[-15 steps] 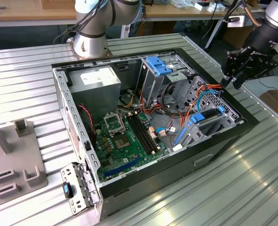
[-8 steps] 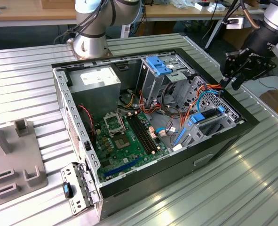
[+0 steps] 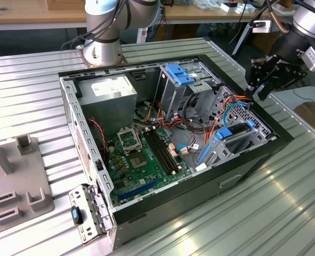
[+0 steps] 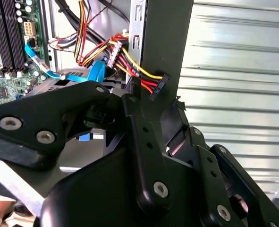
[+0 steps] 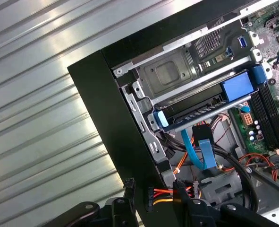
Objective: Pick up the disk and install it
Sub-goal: 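Insert the first disk wire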
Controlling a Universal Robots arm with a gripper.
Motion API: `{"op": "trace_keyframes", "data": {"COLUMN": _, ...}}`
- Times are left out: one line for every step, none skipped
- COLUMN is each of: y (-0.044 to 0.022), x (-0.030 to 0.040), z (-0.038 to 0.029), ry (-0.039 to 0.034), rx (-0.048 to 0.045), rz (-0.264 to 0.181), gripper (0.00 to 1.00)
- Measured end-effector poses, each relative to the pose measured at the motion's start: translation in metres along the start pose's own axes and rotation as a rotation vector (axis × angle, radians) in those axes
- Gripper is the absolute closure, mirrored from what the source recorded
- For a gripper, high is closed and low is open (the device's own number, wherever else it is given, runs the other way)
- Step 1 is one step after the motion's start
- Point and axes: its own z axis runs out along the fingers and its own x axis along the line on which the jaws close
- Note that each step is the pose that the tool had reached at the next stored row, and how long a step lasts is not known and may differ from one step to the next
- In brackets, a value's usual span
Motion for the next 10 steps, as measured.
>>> {"op": "trace_keyframes", "data": {"y": -0.0010, "x": 0.0014, "z": 0.0011, "ry": -0.0001, "rx": 0.0003, "rz": 0.000, "gripper": 0.56}}
{"op": "trace_keyframes", "data": {"y": -0.0019, "x": 0.0024, "z": 0.0019, "ry": 0.0000, "rx": 0.0001, "rz": 0.000, "gripper": 0.56}}
{"op": "trace_keyframes", "data": {"y": -0.0030, "x": 0.0041, "z": 0.0037, "ry": -0.0001, "rx": 0.0004, "rz": 0.000, "gripper": 0.56}}
{"op": "trace_keyframes", "data": {"y": -0.0041, "x": 0.0060, "z": 0.0055, "ry": -0.0003, "rx": 0.0008, "rz": 0.000, "gripper": 0.56}}
{"op": "trace_keyframes", "data": {"y": -0.0046, "x": 0.0070, "z": 0.0068, "ry": -0.0004, "rx": 0.0009, "rz": 0.000, "gripper": 0.56}}
{"op": "trace_keyframes", "data": {"y": -0.0049, "x": 0.0081, "z": 0.0077, "ry": -0.0002, "rx": 0.0007, "rz": 0.000, "gripper": 0.56}}
{"op": "trace_keyframes", "data": {"y": -0.0052, "x": 0.0087, "z": 0.0085, "ry": -0.0003, "rx": 0.0008, "rz": 0.000, "gripper": 0.56}}
{"op": "trace_keyframes", "data": {"y": -0.0052, "x": 0.0090, "z": 0.0090, "ry": -0.0003, "rx": 0.0009, "rz": 0.000, "gripper": 0.56}}
{"op": "trace_keyframes", "data": {"y": -0.0051, "x": 0.0092, "z": 0.0096, "ry": -0.0003, "rx": 0.0009, "rz": 0.000, "gripper": 0.56}}
{"op": "trace_keyframes", "data": {"y": -0.0051, "x": 0.0093, "z": 0.0099, "ry": -0.0003, "rx": 0.0007, "rz": 0.000, "gripper": 0.56}}
